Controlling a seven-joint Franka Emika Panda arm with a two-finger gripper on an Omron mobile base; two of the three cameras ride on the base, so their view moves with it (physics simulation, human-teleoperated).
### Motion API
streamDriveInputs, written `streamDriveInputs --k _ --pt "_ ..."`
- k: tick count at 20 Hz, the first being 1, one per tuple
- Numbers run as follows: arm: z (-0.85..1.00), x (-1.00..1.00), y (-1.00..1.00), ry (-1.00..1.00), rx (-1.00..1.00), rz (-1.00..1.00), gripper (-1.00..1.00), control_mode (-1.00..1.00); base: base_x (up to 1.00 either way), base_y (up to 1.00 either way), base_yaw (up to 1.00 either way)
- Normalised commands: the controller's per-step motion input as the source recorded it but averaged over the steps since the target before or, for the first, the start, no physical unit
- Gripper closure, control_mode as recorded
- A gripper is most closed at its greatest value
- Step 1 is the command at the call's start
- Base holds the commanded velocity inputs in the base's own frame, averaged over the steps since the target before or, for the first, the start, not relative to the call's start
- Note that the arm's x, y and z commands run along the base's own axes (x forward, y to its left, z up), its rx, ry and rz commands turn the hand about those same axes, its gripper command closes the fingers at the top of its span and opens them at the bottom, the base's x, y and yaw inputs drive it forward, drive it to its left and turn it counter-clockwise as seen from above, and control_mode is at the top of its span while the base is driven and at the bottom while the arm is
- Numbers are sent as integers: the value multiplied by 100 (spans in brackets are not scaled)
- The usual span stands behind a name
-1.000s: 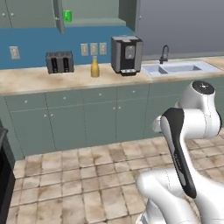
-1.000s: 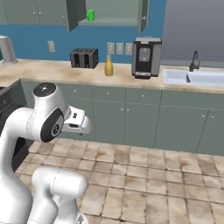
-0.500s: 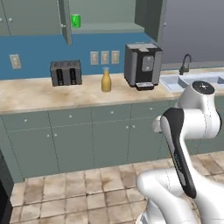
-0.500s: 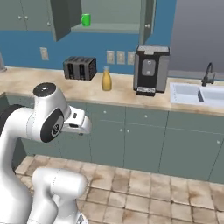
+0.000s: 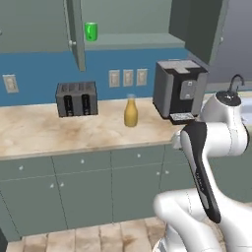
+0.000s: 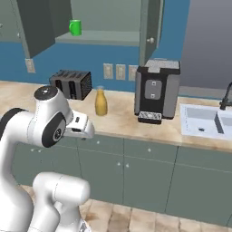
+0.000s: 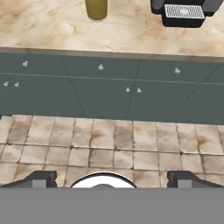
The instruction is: There is a tray on the dining counter. Grab the cup, mug, and pitcher and place them on the tray. The pitcher may be placed next to the tray if it cannot fit the tray.
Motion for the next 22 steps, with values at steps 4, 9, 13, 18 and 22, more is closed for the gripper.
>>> streamDriveInputs --k 4,9,13,18,22 --pt "0 0 0 0 0 0 -100 100 99 11 1" --pt "0 0 0 0 0 0 -100 100 83 28 0" --pt "0 0 0 0 0 0 -100 100 36 37 0" --pt "0 0 0 0 0 0 -100 100 12 43 0" --pt "0 0 0 0 0 0 -100 100 47 40 0"
